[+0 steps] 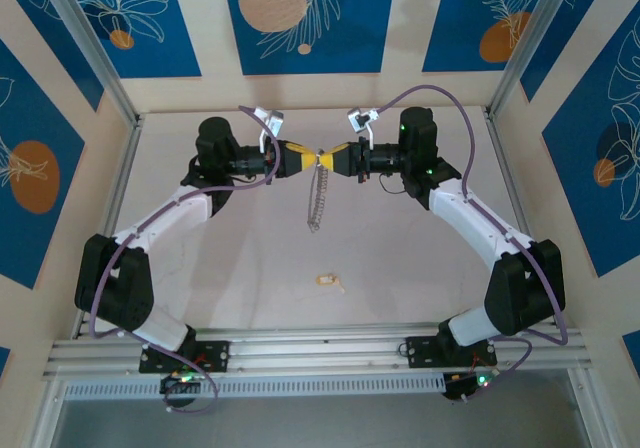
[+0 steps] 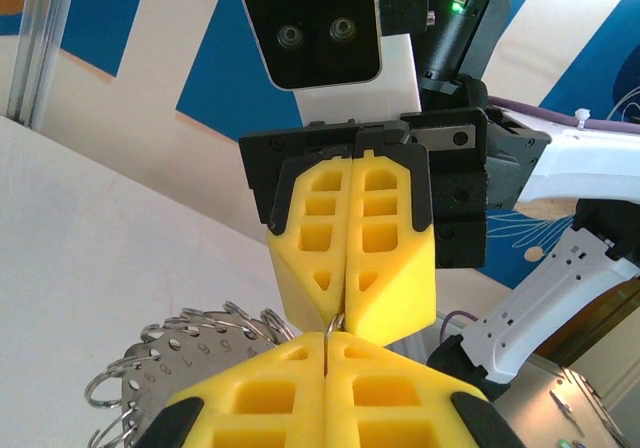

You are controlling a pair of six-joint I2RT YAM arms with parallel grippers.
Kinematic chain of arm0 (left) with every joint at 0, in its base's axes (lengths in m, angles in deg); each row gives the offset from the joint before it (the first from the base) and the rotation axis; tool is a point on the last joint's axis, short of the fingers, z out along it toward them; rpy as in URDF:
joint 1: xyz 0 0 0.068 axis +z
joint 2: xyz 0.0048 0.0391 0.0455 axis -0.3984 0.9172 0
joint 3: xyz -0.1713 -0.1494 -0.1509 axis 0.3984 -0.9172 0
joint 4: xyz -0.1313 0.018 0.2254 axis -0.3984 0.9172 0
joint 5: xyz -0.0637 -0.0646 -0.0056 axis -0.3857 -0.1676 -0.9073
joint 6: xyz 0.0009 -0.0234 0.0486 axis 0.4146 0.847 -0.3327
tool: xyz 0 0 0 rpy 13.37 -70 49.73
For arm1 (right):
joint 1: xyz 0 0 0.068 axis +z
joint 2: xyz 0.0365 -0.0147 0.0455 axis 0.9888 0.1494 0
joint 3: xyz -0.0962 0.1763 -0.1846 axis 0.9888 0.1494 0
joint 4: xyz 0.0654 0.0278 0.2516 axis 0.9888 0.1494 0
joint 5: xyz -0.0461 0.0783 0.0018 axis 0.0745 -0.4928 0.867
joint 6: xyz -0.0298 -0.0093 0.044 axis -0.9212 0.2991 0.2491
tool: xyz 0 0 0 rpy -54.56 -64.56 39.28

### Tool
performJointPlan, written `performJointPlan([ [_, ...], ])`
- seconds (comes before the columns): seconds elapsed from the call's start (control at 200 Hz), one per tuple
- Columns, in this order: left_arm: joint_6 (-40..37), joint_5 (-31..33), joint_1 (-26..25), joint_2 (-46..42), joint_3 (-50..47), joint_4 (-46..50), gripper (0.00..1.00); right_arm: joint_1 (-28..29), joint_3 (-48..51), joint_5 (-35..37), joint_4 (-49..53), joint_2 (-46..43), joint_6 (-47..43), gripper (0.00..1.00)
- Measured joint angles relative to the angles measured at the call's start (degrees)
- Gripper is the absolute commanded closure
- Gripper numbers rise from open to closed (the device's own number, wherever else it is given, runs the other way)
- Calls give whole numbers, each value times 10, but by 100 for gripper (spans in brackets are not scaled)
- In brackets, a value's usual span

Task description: Put the keys on the keyring

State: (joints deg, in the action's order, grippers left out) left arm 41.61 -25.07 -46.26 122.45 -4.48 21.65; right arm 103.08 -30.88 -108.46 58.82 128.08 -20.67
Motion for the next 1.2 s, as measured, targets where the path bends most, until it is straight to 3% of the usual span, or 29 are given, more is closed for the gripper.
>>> performJointPlan([
  [0.795,-57,14,-2,-2,5,48,100,0,0,3,1,9,7,100],
  [0.99,-60,47,-9,-24,-26,37,100,-5,0,17,-2,7,28,65],
  [1.2,-64,101,-11,-52,-86,9,100,-34,23,61,9,-63,45,55],
])
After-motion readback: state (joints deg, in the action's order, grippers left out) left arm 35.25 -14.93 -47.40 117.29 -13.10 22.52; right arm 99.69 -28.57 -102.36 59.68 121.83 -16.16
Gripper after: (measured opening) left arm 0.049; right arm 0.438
